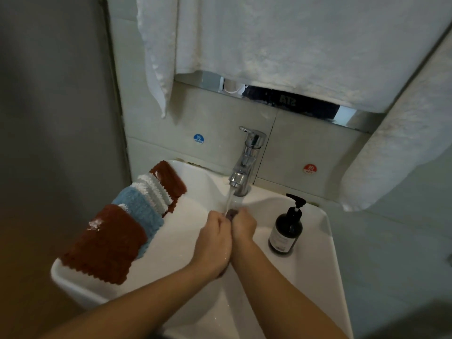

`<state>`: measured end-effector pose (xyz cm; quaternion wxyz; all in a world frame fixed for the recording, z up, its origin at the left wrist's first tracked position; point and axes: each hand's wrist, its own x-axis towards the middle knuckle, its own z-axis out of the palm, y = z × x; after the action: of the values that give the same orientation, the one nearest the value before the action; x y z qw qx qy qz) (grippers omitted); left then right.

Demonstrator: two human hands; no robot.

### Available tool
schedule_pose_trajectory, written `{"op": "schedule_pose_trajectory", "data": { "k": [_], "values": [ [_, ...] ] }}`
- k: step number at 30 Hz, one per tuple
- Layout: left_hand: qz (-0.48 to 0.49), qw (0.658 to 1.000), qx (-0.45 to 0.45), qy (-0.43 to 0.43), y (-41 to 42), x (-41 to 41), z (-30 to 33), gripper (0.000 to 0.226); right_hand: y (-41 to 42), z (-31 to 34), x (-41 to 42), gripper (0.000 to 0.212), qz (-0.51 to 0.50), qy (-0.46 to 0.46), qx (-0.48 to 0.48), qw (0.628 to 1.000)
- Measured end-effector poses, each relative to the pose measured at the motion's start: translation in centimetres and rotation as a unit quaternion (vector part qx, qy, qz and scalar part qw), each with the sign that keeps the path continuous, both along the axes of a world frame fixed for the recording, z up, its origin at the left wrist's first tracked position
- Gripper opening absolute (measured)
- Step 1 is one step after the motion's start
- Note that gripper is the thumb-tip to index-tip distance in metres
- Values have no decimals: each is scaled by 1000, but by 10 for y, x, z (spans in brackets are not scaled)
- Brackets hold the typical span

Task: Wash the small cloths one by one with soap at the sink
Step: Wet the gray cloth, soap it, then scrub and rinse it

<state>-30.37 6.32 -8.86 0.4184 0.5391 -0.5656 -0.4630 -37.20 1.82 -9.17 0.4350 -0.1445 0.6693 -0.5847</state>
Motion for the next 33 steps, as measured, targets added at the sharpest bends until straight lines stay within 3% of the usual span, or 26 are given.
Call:
{"op": "schedule_pose_trajectory", "data": {
  "k": [3,5,7,10,13,15,18,20,22,28,32,33],
  "values": [
    [-50,998,-46,-9,-5,5,-5,16,4,-3,5,26,20,-36,7,999],
    [4,995,-85,-56,-22,14,-5,16,14,-7,21,27,60,-45,26,997],
    [76,993,-78,-50,-32,20,-4,20,17,-8,31,29,89,-74,32,993],
    [55,997,-54,-30,-18,12,0,27,4,-5,16,29,79,66,-2,995],
    [10,999,-40,-31,-9,2,1,24,1,-10,3,28,25,106,-36,993],
    [49,998,-26,-35,-26,8,2,21,12,-26,16,24,96,91,-33,991],
    [94,995,-7,-27,-40,19,-1,22,20,-34,27,27,188,150,-32,970],
    [45,999,-10,-22,-24,9,-3,24,4,-26,10,27,108,187,-37,976],
    [-11,1000,-4,-4,-4,-3,0,25,-6,-14,-9,28,36,141,-49,988],
    [85,996,-15,-6,-34,17,2,17,21,-13,22,22,196,143,-32,970],
    [-25,999,-15,-24,-13,4,7,21,1,-3,1,26,35,153,-41,987],
    [-23,999,-17,-33,-15,5,6,20,4,-8,3,26,40,160,-23,986]
  ]
}}
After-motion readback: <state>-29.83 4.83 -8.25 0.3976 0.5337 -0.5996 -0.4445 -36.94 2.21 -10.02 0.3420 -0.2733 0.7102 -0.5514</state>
